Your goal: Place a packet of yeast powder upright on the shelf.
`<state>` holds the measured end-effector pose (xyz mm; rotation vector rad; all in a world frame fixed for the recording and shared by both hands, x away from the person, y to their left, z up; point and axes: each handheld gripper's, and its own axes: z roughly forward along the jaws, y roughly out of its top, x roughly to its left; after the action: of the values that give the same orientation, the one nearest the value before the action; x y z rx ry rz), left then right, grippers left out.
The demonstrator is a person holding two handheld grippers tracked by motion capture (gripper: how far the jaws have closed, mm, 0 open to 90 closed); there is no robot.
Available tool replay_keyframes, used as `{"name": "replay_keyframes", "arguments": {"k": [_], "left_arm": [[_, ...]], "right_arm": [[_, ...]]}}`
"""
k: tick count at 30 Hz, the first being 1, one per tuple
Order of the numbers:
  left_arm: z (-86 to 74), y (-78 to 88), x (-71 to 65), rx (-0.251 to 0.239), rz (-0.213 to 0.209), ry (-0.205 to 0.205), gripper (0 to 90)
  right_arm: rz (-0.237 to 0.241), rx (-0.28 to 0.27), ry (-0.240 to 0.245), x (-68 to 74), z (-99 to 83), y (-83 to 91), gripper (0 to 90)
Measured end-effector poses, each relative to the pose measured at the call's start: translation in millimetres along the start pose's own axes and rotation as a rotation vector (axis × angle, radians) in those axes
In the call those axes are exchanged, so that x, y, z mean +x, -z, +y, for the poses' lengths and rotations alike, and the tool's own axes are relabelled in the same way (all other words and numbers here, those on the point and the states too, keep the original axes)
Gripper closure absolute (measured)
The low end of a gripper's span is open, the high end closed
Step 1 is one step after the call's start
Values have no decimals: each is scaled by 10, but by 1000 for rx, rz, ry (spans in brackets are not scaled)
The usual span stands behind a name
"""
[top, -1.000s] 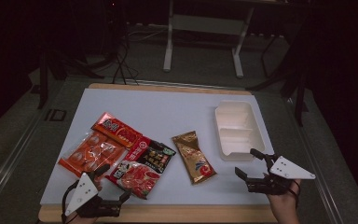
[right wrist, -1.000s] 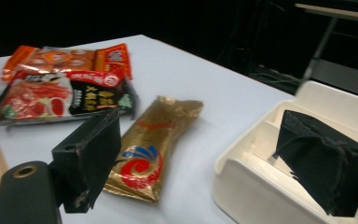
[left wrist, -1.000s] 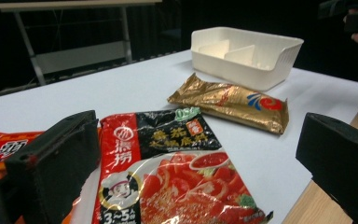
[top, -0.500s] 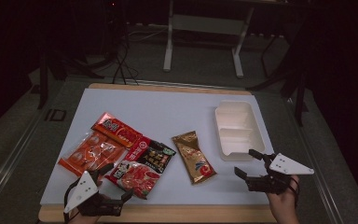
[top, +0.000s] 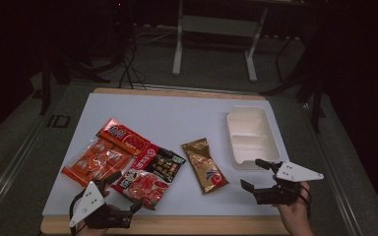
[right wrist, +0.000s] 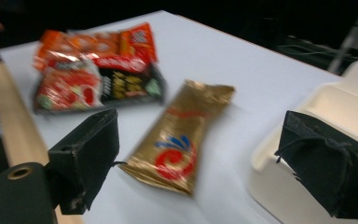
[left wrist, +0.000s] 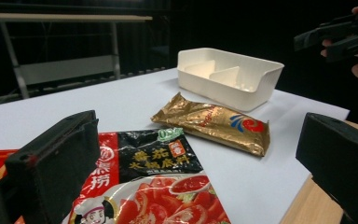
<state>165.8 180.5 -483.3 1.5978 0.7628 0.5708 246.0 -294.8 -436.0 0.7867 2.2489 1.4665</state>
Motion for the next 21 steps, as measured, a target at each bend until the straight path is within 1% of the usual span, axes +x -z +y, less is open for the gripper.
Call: {"name": "replay_keyframes", "arguments": {"k": [1,2,5,6,7,8,11,12,14,15,16,19,20,21], "left_arm": [[0,-1,-2,2,-4,4,3],[-1,-3,-4,0,-2,4,2],[-3,-5,-8,1,-5,8,2],[-3,-7,-13,8,-1,10,2],[-3,-8,-17,14,6,4,2],[-4,-8,-22,17,13,-1,2],[-4,-9,-24,18,11,-1,2],[-3,-12,-24,21,9,1,2],[-9,-17,-26,24,9,-1,3],[-12,-20,-25,31,7,-3,3],[-15,-23,-27,31,5,-1,2],[-17,-27,-26,31,-1,4,2],[-19,-30,-28,31,-2,4,3],[-20,-31,-28,31,-2,4,3]], "right_arm": [[-3,3,7,8,21,-12,120],[10,4,23,17,66,-41,112],[3,8,27,20,84,-48,112],[-5,1,30,25,114,-52,112],[7,1,12,17,164,-65,112],[4,-7,7,16,194,-68,112],[15,-26,17,10,298,-92,112],[15,-26,17,10,298,-92,112],[8,-21,38,6,394,-134,112],[13,-21,40,2,416,-147,111],[19,-15,37,-8,479,-198,105],[26,-2,28,-23,528,-244,105],[47,2,24,-44,576,-293,105],[47,2,24,-44,576,-293,105]]}}
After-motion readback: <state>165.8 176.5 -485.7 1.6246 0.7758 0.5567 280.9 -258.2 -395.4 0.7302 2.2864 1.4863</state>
